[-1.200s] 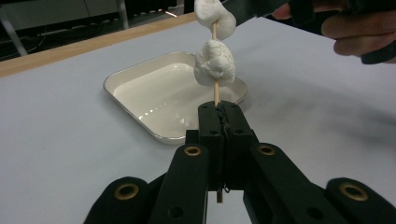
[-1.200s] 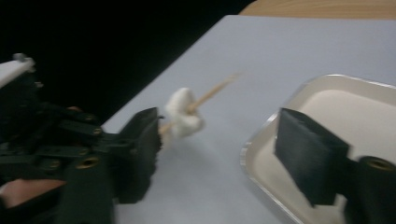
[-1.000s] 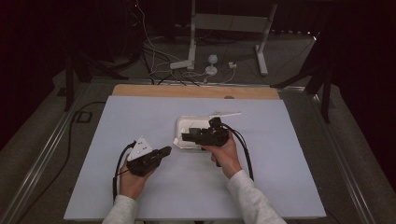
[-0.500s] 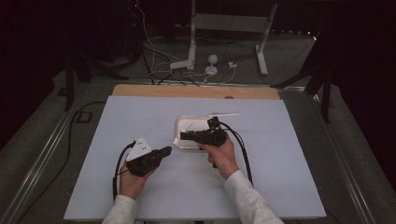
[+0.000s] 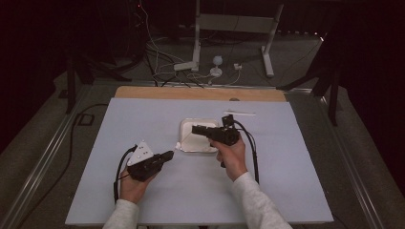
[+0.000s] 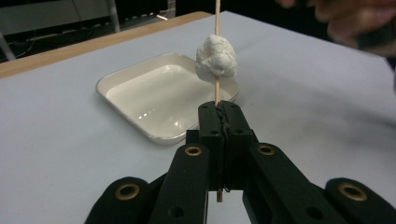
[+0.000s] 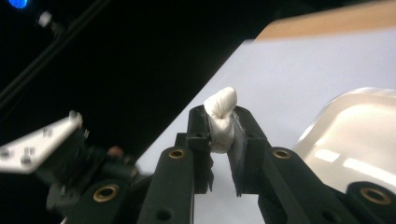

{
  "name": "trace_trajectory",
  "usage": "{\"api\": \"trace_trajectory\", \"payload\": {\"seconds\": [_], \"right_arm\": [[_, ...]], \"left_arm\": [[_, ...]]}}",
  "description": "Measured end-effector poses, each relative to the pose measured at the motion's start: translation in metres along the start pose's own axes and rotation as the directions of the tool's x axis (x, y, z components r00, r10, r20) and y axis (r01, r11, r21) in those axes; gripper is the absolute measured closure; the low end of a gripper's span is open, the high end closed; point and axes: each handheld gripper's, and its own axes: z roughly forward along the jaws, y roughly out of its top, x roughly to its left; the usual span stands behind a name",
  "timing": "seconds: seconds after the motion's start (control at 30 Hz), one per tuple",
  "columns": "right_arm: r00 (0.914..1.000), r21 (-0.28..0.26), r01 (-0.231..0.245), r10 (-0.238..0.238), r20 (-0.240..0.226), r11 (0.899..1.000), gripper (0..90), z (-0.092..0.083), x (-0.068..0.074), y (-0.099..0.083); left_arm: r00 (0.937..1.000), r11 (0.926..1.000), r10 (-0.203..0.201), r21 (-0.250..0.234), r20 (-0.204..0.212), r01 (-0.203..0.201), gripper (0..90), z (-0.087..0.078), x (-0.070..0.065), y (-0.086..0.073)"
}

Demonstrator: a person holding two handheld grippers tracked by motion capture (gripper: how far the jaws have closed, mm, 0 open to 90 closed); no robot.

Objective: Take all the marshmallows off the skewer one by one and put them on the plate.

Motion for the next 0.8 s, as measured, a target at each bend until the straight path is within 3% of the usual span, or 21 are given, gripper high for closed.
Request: {"api": "trace_trajectory", "payload": {"seconds": [0.1, 0.3, 0.6, 0.8], "right_arm": [[0.9999, -0.052, -0.008, 0.009, 0.008, 0.999, 80.4, -0.021, -0.007, 0.013], [0.9952, -0.040, 0.051, -0.047, 0.086, 0.998, 80.3, -0.043, -0.013, 0.024], [0.9838, 0.008, 0.092, -0.093, 0.154, 0.996, 79.9, -0.038, -0.017, 0.020], [0.9665, 0.076, 0.127, -0.141, 0.215, 0.989, 79.6, -0.025, -0.020, 0.014]], "left_arm": [[0.9998, 0.9998, -0.018, -0.009, -0.007, 0.018, 90.0, -0.001, 0.003, -0.001], [0.9997, 0.9997, -0.022, -0.014, -0.008, 0.022, 90.0, 0.000, 0.003, 0.000], [0.9995, 0.9993, -0.030, -0.020, -0.007, 0.030, 90.0, 0.000, 0.003, 0.000], [0.9994, 0.9991, -0.035, -0.026, -0.009, 0.035, 90.0, 0.000, 0.004, 0.000]]}}
